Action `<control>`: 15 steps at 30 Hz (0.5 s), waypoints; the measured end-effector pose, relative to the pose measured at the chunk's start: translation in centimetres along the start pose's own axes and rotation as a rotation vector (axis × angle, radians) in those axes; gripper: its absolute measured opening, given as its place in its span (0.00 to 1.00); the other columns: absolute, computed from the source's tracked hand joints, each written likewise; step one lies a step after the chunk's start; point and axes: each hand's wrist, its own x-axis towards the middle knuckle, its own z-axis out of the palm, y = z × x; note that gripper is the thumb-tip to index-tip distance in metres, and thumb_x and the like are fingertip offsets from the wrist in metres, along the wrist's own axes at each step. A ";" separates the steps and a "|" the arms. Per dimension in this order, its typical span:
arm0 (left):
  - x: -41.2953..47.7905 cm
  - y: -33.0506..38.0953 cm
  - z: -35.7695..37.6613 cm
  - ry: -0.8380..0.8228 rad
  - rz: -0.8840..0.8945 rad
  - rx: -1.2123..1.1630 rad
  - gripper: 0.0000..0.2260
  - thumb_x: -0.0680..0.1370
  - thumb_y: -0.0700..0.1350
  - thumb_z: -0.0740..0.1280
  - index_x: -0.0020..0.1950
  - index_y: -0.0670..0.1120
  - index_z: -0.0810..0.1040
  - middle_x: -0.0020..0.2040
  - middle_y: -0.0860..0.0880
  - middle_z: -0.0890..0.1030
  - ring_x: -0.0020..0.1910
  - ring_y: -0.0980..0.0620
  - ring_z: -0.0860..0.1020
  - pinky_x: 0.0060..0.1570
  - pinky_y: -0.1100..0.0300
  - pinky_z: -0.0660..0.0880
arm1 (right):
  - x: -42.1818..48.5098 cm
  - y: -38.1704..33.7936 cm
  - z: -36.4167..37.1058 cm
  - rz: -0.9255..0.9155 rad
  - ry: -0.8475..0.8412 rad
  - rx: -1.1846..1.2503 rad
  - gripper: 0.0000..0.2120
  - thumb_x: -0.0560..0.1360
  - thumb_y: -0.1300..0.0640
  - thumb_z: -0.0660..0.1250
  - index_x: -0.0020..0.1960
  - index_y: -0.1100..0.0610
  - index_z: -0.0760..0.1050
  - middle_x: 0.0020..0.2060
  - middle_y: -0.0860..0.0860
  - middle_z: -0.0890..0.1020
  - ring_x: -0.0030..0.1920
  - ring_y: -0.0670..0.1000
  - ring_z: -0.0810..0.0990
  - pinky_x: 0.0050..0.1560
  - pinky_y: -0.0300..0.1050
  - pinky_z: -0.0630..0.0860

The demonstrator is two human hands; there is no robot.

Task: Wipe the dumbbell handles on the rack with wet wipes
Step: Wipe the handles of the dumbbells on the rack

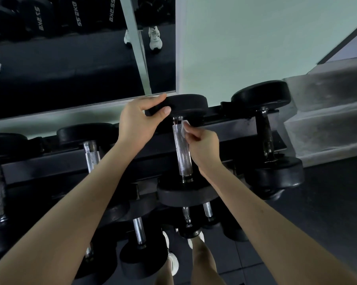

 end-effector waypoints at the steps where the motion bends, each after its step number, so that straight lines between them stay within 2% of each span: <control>1: 0.0 -0.1 -0.1 -0.003 -0.007 -0.006 0.15 0.74 0.48 0.71 0.60 0.54 0.79 0.53 0.63 0.76 0.57 0.67 0.72 0.50 0.83 0.63 | -0.6 0.4 -0.4 -0.026 -0.023 -0.059 0.11 0.78 0.62 0.65 0.58 0.55 0.80 0.45 0.45 0.83 0.43 0.37 0.79 0.45 0.25 0.72; 3: 0.0 -0.2 -0.3 -0.010 -0.015 -0.020 0.15 0.74 0.48 0.71 0.60 0.55 0.78 0.53 0.62 0.76 0.58 0.66 0.72 0.51 0.84 0.62 | -1.6 1.3 -1.4 -0.061 -0.080 -0.184 0.11 0.78 0.62 0.65 0.58 0.54 0.80 0.41 0.45 0.84 0.32 0.34 0.75 0.35 0.26 0.70; 5: 0.0 -0.3 -0.4 -0.015 -0.018 -0.032 0.15 0.73 0.48 0.71 0.60 0.55 0.79 0.54 0.62 0.77 0.59 0.66 0.72 0.52 0.83 0.62 | -2.4 1.8 -2.3 -0.074 -0.156 -0.333 0.13 0.78 0.64 0.63 0.58 0.53 0.80 0.34 0.45 0.81 0.24 0.38 0.70 0.26 0.28 0.65; 7: 0.1 -0.3 -0.4 -0.020 -0.013 -0.036 0.15 0.73 0.47 0.71 0.60 0.54 0.79 0.56 0.60 0.77 0.60 0.64 0.73 0.56 0.78 0.63 | -3.0 1.0 -3.2 -0.089 -0.214 -0.425 0.14 0.78 0.64 0.63 0.57 0.52 0.80 0.37 0.53 0.84 0.27 0.44 0.77 0.29 0.34 0.71; 8: 0.1 -0.2 -0.5 -0.024 -0.012 -0.036 0.15 0.73 0.47 0.71 0.60 0.54 0.79 0.55 0.59 0.78 0.59 0.63 0.73 0.56 0.77 0.64 | -2.8 0.3 -3.5 -0.090 -0.208 -0.376 0.12 0.77 0.64 0.64 0.56 0.53 0.81 0.39 0.56 0.85 0.32 0.46 0.81 0.34 0.37 0.76; 9: 0.1 -0.2 -0.5 -0.029 -0.013 -0.036 0.15 0.73 0.47 0.71 0.60 0.54 0.79 0.55 0.60 0.77 0.59 0.64 0.73 0.55 0.78 0.64 | -2.2 -0.3 -3.7 -0.083 -0.176 -0.274 0.11 0.76 0.64 0.65 0.55 0.54 0.81 0.39 0.55 0.85 0.34 0.45 0.83 0.35 0.33 0.74; 11: 0.1 -0.1 -0.5 -0.039 -0.016 -0.033 0.15 0.73 0.47 0.71 0.60 0.54 0.79 0.53 0.61 0.77 0.58 0.64 0.73 0.55 0.79 0.64 | -0.3 -1.2 -3.3 -0.075 -0.125 -0.143 0.12 0.76 0.65 0.65 0.57 0.57 0.80 0.39 0.48 0.83 0.35 0.36 0.80 0.37 0.24 0.70; 13: 0.1 -0.1 -0.5 -0.041 -0.018 -0.040 0.15 0.73 0.47 0.71 0.59 0.54 0.79 0.53 0.60 0.77 0.59 0.63 0.74 0.57 0.75 0.65 | 1.5 -1.2 -2.2 -0.059 -0.128 -0.137 0.13 0.77 0.64 0.65 0.59 0.55 0.80 0.43 0.48 0.83 0.42 0.38 0.78 0.40 0.21 0.68; 15: 0.1 -0.2 -0.7 -0.039 -0.022 -0.052 0.15 0.73 0.47 0.71 0.59 0.54 0.79 0.53 0.60 0.78 0.59 0.63 0.74 0.59 0.72 0.65 | 1.0 -0.4 -1.7 -0.037 -0.151 -0.143 0.12 0.77 0.63 0.65 0.59 0.55 0.80 0.44 0.49 0.84 0.40 0.36 0.76 0.37 0.20 0.68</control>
